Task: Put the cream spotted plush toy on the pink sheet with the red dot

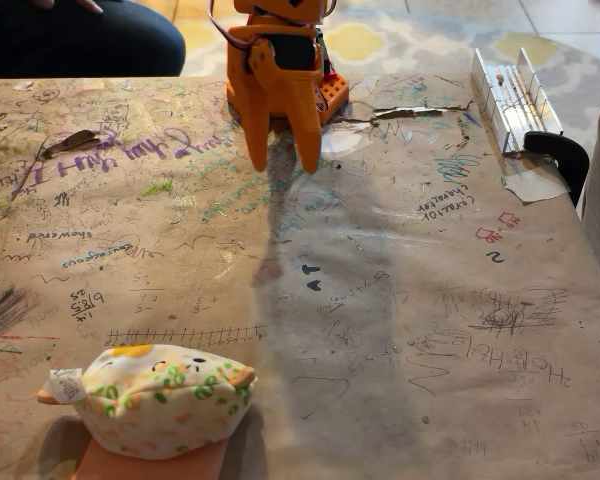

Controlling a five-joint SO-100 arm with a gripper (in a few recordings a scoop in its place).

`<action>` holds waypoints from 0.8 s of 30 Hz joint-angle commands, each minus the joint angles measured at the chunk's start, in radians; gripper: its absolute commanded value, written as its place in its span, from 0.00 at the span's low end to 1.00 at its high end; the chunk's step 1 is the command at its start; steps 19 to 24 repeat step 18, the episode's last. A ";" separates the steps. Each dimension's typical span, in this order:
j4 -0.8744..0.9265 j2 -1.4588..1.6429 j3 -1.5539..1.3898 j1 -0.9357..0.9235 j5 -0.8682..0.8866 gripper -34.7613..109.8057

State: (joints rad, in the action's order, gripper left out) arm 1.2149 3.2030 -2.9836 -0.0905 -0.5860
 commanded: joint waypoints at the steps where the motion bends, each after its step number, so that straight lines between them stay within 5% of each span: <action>1: 0.051 0.161 -0.028 -0.032 0.044 0.46; 7: 0.051 0.169 -0.028 -0.049 0.066 0.44; 12: 0.051 0.169 -0.029 -0.044 0.064 0.24; 24: 0.054 0.169 -0.035 -0.061 0.029 0.24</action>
